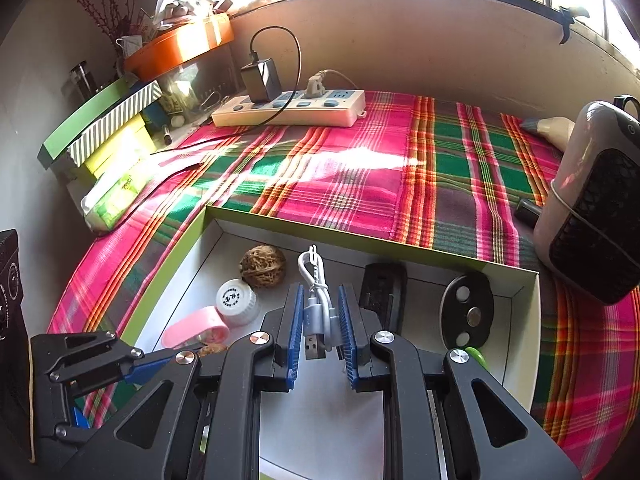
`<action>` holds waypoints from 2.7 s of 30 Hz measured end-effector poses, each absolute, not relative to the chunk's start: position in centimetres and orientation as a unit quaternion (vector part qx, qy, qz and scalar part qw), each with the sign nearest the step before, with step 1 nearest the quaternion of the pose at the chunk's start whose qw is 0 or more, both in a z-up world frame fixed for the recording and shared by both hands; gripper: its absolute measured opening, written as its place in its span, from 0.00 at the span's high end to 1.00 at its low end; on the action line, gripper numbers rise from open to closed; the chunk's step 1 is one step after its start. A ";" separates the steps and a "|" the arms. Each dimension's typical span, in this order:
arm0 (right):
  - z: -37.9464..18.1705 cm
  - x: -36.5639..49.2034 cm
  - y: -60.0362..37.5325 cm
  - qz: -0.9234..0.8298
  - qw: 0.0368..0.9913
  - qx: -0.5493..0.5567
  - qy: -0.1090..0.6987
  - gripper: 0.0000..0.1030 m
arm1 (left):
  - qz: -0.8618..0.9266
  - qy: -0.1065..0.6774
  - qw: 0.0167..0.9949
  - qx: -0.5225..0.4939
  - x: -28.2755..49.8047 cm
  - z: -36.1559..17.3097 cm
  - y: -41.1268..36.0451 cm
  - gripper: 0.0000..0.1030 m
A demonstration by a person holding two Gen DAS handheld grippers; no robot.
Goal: Organize objects
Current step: 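Carry the walnut and white cable with both tools into the green box, then open left tool to release the walnut while right tool releases the cable, then withdraw both open tools from the green box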
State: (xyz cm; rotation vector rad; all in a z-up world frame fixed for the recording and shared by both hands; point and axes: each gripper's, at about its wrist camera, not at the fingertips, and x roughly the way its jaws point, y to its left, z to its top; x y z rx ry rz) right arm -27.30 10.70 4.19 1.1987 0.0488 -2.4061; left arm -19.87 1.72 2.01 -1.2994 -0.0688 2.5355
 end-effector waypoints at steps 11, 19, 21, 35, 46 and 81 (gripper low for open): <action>3.2 -28.4 9.9 -0.864 0.224 0.451 0.033 0.82 | 0.876 -0.022 0.148 -0.458 -20.4 1.5 2.0 0.76; 2.9 -28.6 9.7 -0.861 0.224 0.455 0.036 0.82 | 0.876 -0.026 0.146 -0.459 -20.5 1.6 1.9 0.76; 2.7 -28.7 9.7 -0.860 0.222 0.457 0.036 0.82 | 0.876 -0.026 0.146 -0.459 -20.5 1.6 1.9 0.76; 2.6 -28.7 9.6 -0.860 0.219 0.459 0.033 0.81 | 0.875 -0.025 0.144 -0.461 -20.5 1.6 2.0 0.74; 3.4 -28.0 10.0 -0.867 0.215 0.449 0.031 0.72 | 0.876 -0.018 0.136 -0.462 -20.3 1.7 2.1 0.70; 6.8 -16.0 14.1 -0.909 0.147 0.391 0.009 0.61 | 0.912 0.011 0.056 -0.405 -11.6 4.8 2.5 0.67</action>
